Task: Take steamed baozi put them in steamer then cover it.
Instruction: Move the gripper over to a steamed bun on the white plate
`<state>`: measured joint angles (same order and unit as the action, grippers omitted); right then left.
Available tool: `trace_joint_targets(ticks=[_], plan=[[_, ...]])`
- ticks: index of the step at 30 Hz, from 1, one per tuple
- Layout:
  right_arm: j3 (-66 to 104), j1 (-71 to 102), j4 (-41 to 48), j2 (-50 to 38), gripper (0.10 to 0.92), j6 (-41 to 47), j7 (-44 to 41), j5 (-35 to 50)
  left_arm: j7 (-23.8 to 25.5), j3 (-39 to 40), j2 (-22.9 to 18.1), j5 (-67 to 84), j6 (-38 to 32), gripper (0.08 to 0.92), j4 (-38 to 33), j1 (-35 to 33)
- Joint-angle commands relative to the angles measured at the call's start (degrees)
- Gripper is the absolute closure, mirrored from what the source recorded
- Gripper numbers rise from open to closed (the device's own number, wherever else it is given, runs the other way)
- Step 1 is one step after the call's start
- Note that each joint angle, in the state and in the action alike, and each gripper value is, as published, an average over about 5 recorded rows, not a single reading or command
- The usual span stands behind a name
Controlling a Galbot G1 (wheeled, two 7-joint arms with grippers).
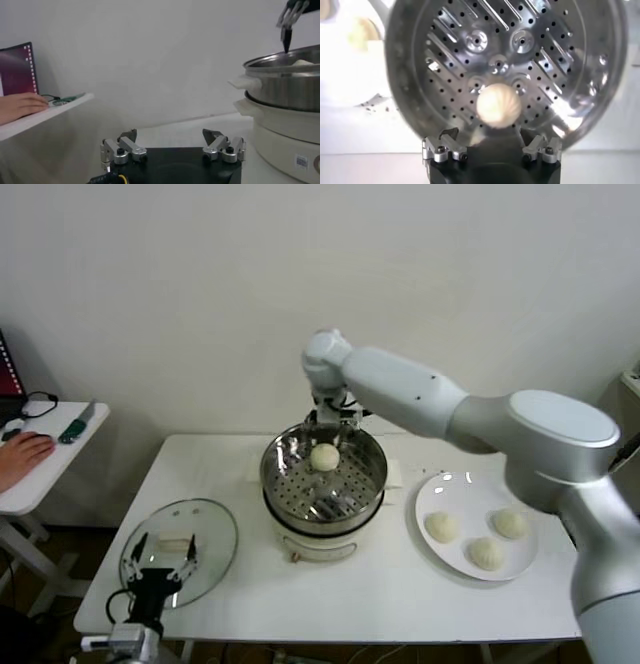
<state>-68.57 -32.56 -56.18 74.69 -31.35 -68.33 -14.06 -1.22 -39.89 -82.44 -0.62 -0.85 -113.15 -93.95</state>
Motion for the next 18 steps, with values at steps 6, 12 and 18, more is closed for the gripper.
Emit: trace_joint_targets(ticks=[6,12,18], plan=[[-17.4,-11.7,-9.2,-21.9,0.203,28.6,9.2,34.7,0.0,0.1,-0.1,0.0,-0.1,0.177,-0.3,-0.6],[-20.0,-8.9,-13.5,-29.3,0.203,46.6,9.0,47.4,0.0,0.0,-0.1,0.1,-0.1,0.177,-0.1,-0.6],[-20.9,-1.4,-13.4,-33.7,0.203,47.1,6.8,43.0,-0.1,0.1,-0.3,0.0,0.1,0.177,-0.3,-0.5]])
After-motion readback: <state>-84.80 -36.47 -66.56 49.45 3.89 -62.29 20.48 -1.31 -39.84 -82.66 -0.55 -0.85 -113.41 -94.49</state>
